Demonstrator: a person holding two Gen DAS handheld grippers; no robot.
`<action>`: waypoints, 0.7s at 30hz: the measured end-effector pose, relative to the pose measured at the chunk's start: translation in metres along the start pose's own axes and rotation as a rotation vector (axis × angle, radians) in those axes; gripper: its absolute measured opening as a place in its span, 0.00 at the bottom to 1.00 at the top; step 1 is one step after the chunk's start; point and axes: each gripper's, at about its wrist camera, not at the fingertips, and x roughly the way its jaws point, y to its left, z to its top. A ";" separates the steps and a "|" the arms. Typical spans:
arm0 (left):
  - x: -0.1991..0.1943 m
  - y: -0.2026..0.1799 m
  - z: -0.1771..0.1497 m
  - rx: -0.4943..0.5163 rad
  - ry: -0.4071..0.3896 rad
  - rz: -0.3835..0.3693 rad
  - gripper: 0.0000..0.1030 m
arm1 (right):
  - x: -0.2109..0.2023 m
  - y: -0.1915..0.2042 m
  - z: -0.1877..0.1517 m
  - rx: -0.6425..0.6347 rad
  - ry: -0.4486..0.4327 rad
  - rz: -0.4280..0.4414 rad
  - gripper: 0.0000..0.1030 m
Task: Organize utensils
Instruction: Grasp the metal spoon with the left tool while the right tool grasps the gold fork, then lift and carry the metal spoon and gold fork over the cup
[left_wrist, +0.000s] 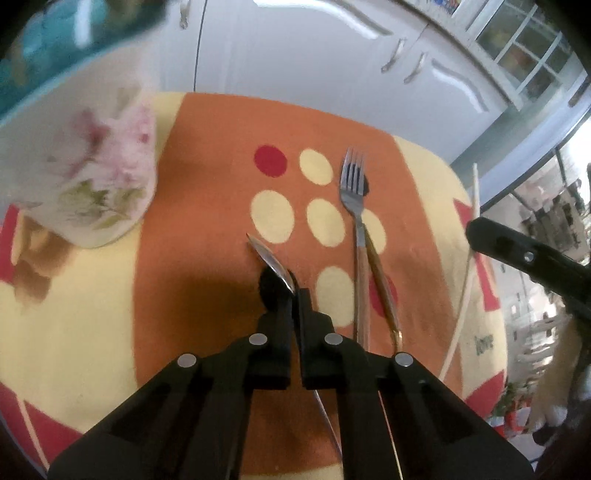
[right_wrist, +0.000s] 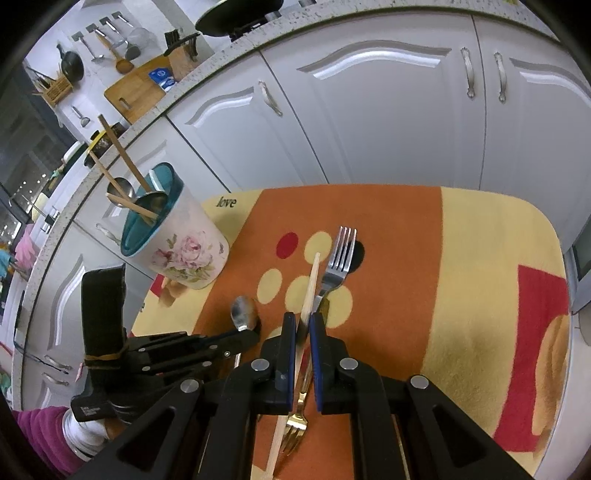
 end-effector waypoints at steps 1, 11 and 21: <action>-0.006 0.000 -0.001 0.000 -0.010 -0.011 0.01 | -0.003 0.002 0.000 -0.008 -0.005 0.002 0.07; -0.080 0.000 -0.010 0.023 -0.144 -0.055 0.01 | -0.033 0.033 0.005 -0.096 -0.068 0.017 0.06; -0.096 0.005 -0.015 -0.002 -0.171 -0.039 0.01 | 0.021 0.023 0.006 -0.101 0.063 -0.111 0.14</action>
